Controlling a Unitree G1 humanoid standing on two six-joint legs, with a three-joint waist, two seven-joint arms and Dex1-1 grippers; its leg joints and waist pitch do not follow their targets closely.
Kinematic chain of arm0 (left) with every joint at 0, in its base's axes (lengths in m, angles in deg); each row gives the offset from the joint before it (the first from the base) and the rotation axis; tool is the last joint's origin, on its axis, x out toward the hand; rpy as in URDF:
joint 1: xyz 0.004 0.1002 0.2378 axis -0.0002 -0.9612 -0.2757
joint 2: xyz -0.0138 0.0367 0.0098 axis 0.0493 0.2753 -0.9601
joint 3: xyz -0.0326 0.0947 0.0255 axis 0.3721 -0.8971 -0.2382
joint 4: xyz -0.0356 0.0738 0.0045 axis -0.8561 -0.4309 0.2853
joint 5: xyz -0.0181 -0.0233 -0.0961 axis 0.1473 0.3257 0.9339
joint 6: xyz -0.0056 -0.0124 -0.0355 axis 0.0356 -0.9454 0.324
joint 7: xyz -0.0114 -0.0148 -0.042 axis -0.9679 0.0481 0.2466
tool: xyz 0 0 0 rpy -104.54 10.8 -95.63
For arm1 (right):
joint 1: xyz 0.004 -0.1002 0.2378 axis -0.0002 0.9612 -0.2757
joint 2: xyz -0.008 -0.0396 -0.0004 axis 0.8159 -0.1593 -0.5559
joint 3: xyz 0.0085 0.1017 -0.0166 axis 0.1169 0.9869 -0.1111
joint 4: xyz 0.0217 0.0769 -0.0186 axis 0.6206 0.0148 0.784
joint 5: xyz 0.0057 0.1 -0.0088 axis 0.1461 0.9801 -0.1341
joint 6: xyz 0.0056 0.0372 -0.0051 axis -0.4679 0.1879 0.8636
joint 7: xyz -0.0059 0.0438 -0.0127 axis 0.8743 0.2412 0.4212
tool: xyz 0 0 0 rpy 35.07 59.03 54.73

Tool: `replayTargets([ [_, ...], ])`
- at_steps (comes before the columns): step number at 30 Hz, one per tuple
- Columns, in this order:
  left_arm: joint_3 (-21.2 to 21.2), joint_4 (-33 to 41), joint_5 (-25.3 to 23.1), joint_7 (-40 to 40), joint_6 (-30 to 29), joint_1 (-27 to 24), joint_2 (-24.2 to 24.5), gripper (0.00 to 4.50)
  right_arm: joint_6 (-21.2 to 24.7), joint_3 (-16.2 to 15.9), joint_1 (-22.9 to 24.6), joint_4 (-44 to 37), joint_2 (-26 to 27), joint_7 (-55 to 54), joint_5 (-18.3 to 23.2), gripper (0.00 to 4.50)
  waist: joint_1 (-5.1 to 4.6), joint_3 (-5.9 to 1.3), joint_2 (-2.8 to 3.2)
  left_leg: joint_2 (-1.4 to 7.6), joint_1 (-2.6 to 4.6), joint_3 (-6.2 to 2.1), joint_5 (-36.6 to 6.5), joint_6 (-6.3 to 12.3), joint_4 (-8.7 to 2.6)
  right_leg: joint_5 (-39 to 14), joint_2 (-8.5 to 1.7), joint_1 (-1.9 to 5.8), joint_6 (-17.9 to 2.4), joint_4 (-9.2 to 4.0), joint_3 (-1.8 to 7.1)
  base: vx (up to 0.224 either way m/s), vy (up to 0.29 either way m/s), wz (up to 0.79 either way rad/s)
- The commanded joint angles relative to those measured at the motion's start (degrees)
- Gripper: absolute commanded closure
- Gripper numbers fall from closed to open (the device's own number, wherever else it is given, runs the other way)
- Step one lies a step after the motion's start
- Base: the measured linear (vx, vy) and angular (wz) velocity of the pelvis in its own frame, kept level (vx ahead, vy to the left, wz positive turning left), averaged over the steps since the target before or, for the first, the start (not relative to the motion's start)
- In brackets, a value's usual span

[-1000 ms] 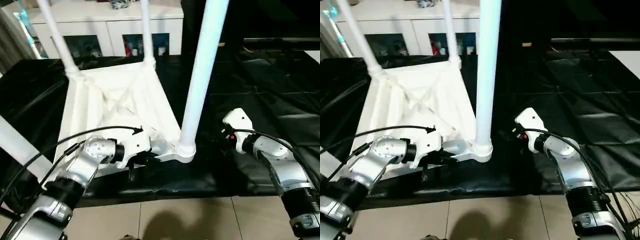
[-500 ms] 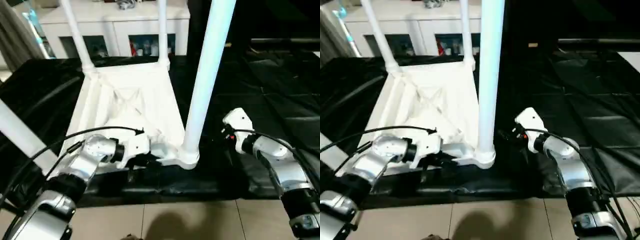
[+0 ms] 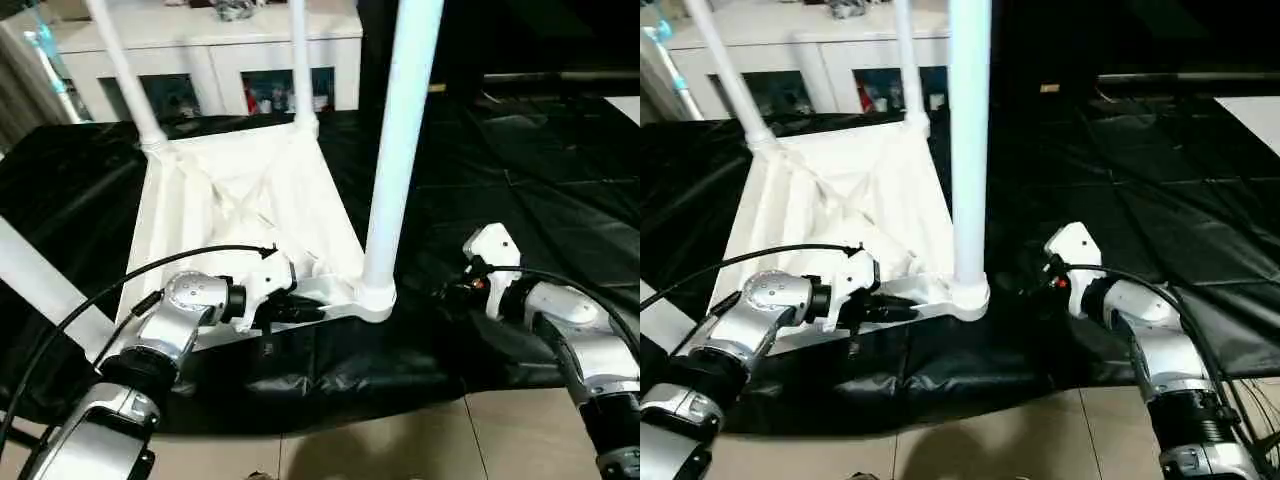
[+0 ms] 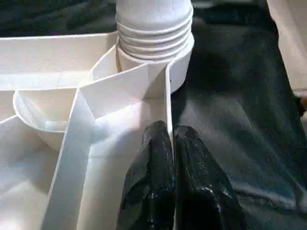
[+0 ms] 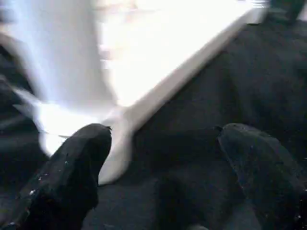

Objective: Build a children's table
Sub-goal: Rotate leg to tighten

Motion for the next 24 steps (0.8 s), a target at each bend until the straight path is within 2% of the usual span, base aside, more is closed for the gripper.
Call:
replayTargets([
  [1,3.0,0.0,4.1,-0.5,1.2,0.0,-0.8,4.50,0.9,-1.6,0.4,-2.5,0.3,2.0,1.1,0.06,0.40,-3.83,-1.75,2.67,0.46,-1.21,-12.1,5.90,-3.62,-16.4,-2.84,2.63,-12.1,-4.39,1.57,0.000,0.000,0.00],
  [4,2.0,-0.1,3.0,-0.3,0.7,-0.2,-0.6,4.50,0.5,-3.8,0.5,-3.4,1.1,1.9,-0.5,0.06,0.40,-3.93,-1.65,2.76,0.57,-1.22,-11.3,6.06,-3.57,-15.2,-2.88,2.50,-12.9,-4.17,1.55,0.000,0.000,0.00],
  [7,0.9,0.0,1.6,-0.1,0.5,-0.5,-0.2,4.50,-0.7,-4.6,-0.5,-1.6,2.2,0.1,-2.6,0.06,0.47,-3.84,-1.64,2.83,0.72,-1.24,-12.1,5.23,-3.70,-16.1,-2.90,2.37,-12.9,-4.23,1.66,0.000,0.000,0.00],
  [14,-0.6,0.2,-1.6,-0.4,-1.0,-0.5,0.5,4.50,-0.6,-5.5,-2.7,-0.3,3.5,-1.8,-3.9,0.06,0.28,-3.60,-1.68,2.83,0.96,-1.29,-14.2,3.76,-3.97,-19.4,-3.00,2.33,-11.7,-4.57,1.84,0.000,0.000,0.00],
  [19,-2.0,0.2,-3.8,-1.0,-0.8,-0.6,1.2,4.50,-1.0,-5.7,-3.5,1.2,3.9,-2.2,-4.8,0.06,0.23,-3.62,-1.73,2.88,1.01,-1.29,-14.6,3.32,-4.03,-18.4,-2.94,2.31,-12.0,-4.55,1.86,0.000,0.000,0.00],
  [24,-1.5,0.4,-3.2,-1.1,-1.8,-0.5,0.7,4.50,-0.7,-5.8,-3.9,1.8,4.1,-1.5,-4.6,0.06,0.25,-3.62,-1.89,2.88,1.04,-1.30,-14.7,3.21,-4.05,-17.7,-3.00,2.42,-12.3,-4.41,1.87,0.000,0.000,0.00],
])
